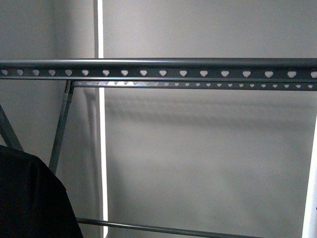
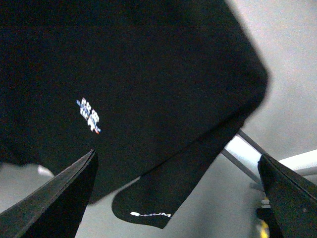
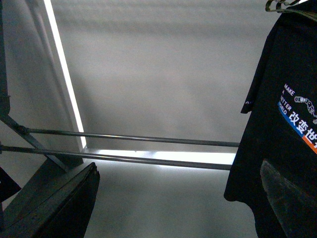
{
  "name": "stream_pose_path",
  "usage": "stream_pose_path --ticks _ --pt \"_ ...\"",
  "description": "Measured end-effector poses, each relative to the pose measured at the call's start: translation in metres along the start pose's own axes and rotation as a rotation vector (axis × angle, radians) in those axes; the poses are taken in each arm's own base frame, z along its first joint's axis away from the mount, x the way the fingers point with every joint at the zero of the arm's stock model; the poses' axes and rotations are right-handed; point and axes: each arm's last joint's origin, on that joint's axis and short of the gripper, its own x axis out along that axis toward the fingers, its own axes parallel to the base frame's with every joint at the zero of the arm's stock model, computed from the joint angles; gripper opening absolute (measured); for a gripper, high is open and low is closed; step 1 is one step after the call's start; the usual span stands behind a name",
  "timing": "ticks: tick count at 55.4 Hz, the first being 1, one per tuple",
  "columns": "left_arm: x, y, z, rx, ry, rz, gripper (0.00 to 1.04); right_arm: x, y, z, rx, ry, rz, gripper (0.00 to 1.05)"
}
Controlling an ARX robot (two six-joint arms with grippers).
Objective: Hang clothes on hanger
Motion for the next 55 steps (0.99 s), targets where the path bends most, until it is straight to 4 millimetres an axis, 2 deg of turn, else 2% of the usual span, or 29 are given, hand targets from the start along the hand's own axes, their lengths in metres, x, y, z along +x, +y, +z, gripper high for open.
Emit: stream_pose_path --ticks 8,13,21,30,38,55 --pt "0.041 -0.013 0.022 -0.161 -0.01 0.085 0.98 0.0 0.0 0.0 0.0 0.0 0.0 0.97" --pt "0.051 -0.022 0.036 -0.202 -0.064 0.096 0.98 0.0 0.0 0.0 0.0 0.0 0.001 0.97" --pt "0.064 -0.043 0.069 -0.252 -0.172 0.092 0.98 0.0 0.0 0.0 0.0 0.0 0.0 0.97" --pt "0.084 -0.05 0.074 -0.251 -0.174 0.131 0.98 0.0 0.0 0.0 0.0 0.0 0.0 0.97" --pt "0.096 -0.048 0.073 -0.245 -0.159 0.168 0.71 0.0 0.0 0.0 0.0 0.0 0.0 0.97" --pt "0.106 -0.041 0.07 -0.246 -0.128 0.196 0.3 0.0 0.0 0.0 0.0 0.0 0.0 0.97"
